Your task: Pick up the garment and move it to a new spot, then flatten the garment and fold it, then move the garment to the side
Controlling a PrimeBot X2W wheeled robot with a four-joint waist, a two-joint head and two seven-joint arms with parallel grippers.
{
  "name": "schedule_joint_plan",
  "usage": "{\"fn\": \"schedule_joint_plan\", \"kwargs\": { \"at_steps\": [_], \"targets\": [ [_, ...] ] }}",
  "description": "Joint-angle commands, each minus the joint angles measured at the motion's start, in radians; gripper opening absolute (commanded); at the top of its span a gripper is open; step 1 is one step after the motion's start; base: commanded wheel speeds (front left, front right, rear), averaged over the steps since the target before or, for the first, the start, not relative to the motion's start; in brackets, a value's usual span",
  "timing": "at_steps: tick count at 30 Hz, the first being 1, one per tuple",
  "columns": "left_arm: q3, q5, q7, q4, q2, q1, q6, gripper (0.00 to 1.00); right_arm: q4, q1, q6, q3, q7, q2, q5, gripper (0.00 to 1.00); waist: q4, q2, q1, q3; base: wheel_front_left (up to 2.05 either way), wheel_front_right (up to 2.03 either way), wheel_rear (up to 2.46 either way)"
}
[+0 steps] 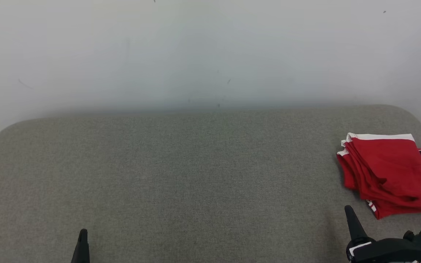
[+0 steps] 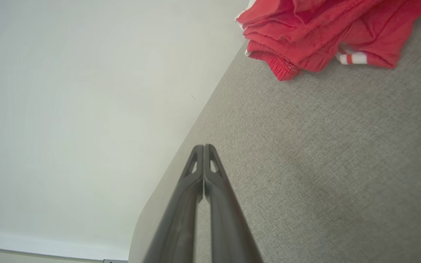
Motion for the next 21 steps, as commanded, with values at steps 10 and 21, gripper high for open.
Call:
{"fn": "schedule_joint_plan", "kwargs": {
  "at_steps": [10, 21],
  "targets": [
    [0.008, -0.122, 0.032, -0.005, -0.001, -0.054, 0.001, 0.00, -0.004, -0.045, -0.001, -0.007, 0.012, -0.002, 0.125, 0.00, 0.003, -0.0001, -0.0001, 0.011, 0.00, 0.00, 0.00],
    [0.011, -0.221, 0.059, -0.003, -0.002, -0.078, 0.001, 0.00, 0.000, -0.066, -0.001, -0.010, 0.021, -0.002, 0.227, 0.00, 0.007, -0.0001, -0.0001, 0.022, 0.00, 0.00, 0.00]
  ]
}}
